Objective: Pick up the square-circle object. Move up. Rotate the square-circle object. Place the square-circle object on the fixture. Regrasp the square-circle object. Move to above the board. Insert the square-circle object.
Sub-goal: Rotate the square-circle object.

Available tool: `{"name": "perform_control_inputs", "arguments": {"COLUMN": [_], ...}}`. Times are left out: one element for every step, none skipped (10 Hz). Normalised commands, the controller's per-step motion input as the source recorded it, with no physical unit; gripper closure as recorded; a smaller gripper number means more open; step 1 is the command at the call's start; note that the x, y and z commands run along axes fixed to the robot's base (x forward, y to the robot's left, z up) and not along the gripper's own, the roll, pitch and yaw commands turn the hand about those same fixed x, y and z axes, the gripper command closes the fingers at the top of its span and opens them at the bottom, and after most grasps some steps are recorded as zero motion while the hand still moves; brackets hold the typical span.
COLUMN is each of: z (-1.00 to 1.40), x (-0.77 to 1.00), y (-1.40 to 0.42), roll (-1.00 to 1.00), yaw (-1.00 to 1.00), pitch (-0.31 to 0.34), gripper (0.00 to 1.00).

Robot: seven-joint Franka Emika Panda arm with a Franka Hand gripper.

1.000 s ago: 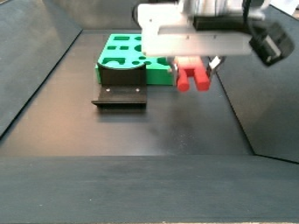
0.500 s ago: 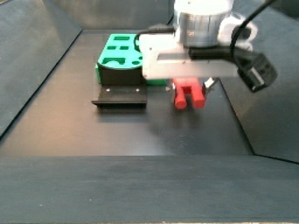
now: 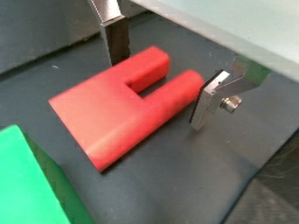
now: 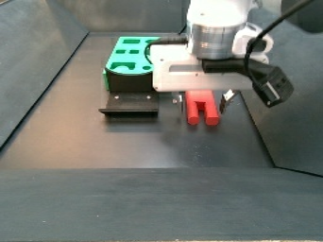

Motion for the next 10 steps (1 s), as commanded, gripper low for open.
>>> {"name": "perform_control_inputs", "arguments": {"z": [1.0, 1.0, 1.0, 1.0, 1.0, 0.9, 0.74, 0.53, 0.0, -0.21], "x": [-0.01, -0.01, -0.01, -0.02, -0.02, -0.03, -0.03, -0.02, 0.0, 0.0], "y": [0.0, 0.0, 0.0, 0.0, 0.0, 0.01, 0.01, 0.01, 0.0, -0.01], "roll": [0.0, 0.01, 0.01, 0.03, 0.03, 0.05, 0.06, 0.07, 0.0, 0.0], "yaw": [0.0, 0.0, -0.01, -0.01, -0.01, -0.01, -0.01, -0.01, 1.0, 1.0], "pitch": [0.026, 0.044, 0.057, 0.066, 0.069, 0.069, 0.072, 0.078, 0.0, 0.001], "gripper": [0.0, 0.0, 0.0, 0.0, 0.0, 0.0, 0.0, 0.0, 0.0, 0.0]}}
